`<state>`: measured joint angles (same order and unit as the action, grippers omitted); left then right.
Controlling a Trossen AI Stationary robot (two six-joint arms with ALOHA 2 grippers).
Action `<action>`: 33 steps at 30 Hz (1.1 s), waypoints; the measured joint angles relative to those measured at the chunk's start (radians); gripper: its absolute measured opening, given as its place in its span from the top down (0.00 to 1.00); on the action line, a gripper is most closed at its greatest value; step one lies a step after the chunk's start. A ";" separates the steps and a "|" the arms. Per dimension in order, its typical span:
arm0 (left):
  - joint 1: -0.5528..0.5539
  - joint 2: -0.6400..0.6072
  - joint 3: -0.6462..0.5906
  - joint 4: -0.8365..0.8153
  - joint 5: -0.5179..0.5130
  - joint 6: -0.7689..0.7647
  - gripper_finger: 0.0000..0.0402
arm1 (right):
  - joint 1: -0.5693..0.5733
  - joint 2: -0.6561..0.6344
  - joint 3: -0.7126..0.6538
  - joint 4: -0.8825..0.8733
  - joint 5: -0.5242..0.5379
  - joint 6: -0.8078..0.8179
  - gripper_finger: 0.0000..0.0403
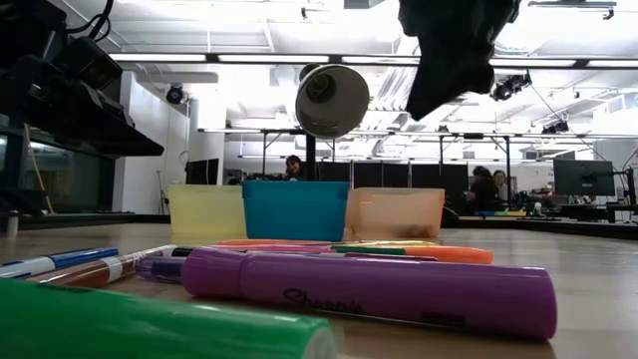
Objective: Pick & Place Markers
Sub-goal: Put the purple highlighter into the orange bin
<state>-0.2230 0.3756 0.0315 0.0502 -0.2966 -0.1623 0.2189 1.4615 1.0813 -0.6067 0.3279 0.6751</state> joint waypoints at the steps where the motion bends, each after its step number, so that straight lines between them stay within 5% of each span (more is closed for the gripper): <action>1: 0.000 0.000 0.000 0.000 0.000 0.000 0.44 | 0.014 0.005 0.000 0.022 0.000 -0.008 0.76; 15: 0.000 0.000 0.000 0.000 0.000 0.000 0.44 | 0.138 0.109 0.000 0.194 -0.024 -0.002 0.76; 27: 0.000 0.000 0.000 0.000 0.000 0.000 0.44 | 0.154 0.236 0.009 0.267 -0.400 -0.001 0.76; 33: 0.000 0.000 0.000 0.000 0.000 0.000 0.44 | 0.174 0.321 0.147 0.194 -0.502 -0.031 0.76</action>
<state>-0.2232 0.3756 0.0315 0.0502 -0.2966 -0.1621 0.3931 1.7820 1.2283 -0.4132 -0.1737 0.6446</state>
